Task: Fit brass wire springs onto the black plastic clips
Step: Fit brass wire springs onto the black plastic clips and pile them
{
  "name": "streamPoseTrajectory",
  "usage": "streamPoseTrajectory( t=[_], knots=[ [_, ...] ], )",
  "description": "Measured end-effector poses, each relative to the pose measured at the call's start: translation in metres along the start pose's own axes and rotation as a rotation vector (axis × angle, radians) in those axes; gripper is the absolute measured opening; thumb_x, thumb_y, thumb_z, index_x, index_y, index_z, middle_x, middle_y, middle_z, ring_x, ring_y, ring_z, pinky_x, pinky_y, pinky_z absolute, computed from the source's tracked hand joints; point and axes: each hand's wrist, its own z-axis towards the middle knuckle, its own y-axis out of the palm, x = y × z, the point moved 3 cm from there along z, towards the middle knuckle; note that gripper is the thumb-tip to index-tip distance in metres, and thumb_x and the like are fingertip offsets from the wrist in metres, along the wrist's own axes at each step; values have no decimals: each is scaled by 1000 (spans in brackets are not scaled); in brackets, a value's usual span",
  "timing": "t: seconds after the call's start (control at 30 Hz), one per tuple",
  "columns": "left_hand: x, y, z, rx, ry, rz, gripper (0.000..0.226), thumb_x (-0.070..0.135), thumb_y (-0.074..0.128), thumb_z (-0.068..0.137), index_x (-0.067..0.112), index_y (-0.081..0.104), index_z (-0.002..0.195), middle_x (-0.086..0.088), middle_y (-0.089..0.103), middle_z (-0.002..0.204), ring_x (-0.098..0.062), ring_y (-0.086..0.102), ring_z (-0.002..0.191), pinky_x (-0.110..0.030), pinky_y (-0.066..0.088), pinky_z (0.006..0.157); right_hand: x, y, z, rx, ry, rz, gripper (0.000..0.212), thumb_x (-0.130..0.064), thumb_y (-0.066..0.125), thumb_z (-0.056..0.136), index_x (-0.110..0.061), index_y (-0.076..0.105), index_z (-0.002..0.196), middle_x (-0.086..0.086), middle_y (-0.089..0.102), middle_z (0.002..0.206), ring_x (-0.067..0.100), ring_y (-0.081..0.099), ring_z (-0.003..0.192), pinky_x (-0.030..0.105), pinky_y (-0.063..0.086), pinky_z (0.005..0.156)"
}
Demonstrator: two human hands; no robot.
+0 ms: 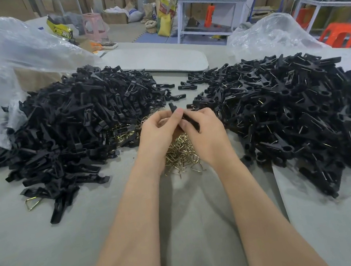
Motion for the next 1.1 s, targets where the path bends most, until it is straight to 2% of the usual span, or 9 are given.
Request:
streamPoseTrajectory(
  t=[0.07,0.17,0.27,0.33,0.5,0.63,0.77,0.9,1.1],
  knots=[
    [-1,-1,1,-1,-10,-16,7,17,65,89,10,65,91,11,61,54,-6,63,66,-41,52,95,2,2,0,-51,6,-15,30,-22,46,99,-18,61,124,3,47,104,9,44,89,13,31,79],
    [0,-3,2,15,30,2,6,7,63,89,12,67,89,5,69,69,-10,66,75,-33,54,87,5,2,3,-72,43,13,28,-15,41,100,-15,62,118,7,58,106,10,47,92,19,33,79],
    [0,-2,2,25,70,64,16,5,60,90,18,68,86,3,69,75,-10,66,78,-27,55,82,7,-4,3,52,165,283,23,-4,45,96,-10,62,110,2,67,93,12,60,85,29,48,84],
    [0,-2,2,17,74,67,22,3,58,91,22,68,87,3,70,81,-11,66,83,-22,54,78,9,-5,3,88,236,432,20,-4,48,96,-9,57,113,-1,67,90,10,66,83,34,52,90],
    [1,-1,2,-19,112,165,31,1,55,91,28,70,92,-2,71,99,-20,65,103,-37,50,96,8,-3,1,85,211,381,10,-8,55,93,-15,56,101,8,69,102,18,66,98,37,50,94],
    [1,0,1,-64,121,173,34,2,56,91,32,72,90,5,72,94,-17,65,102,-38,50,97,9,-4,2,97,233,341,9,-13,60,91,-13,63,100,-1,66,91,15,64,93,40,51,93],
    [0,1,2,-69,113,144,37,3,58,91,36,74,81,6,74,93,-13,67,97,-33,52,93,12,-4,3,82,279,358,10,-16,63,90,-14,64,99,6,68,95,22,64,97,42,51,94],
    [0,0,3,-69,108,117,38,4,58,90,36,75,78,10,73,86,-8,66,89,-30,52,88,12,-7,3,101,284,399,12,-14,63,90,-11,66,101,4,67,92,20,64,96,42,51,94],
    [0,2,0,-98,91,100,26,2,59,90,24,72,91,5,73,88,-5,68,86,-18,52,77,13,-9,2,55,273,433,3,-13,64,89,-15,64,91,3,67,84,19,65,87,32,54,87]
  ],
)
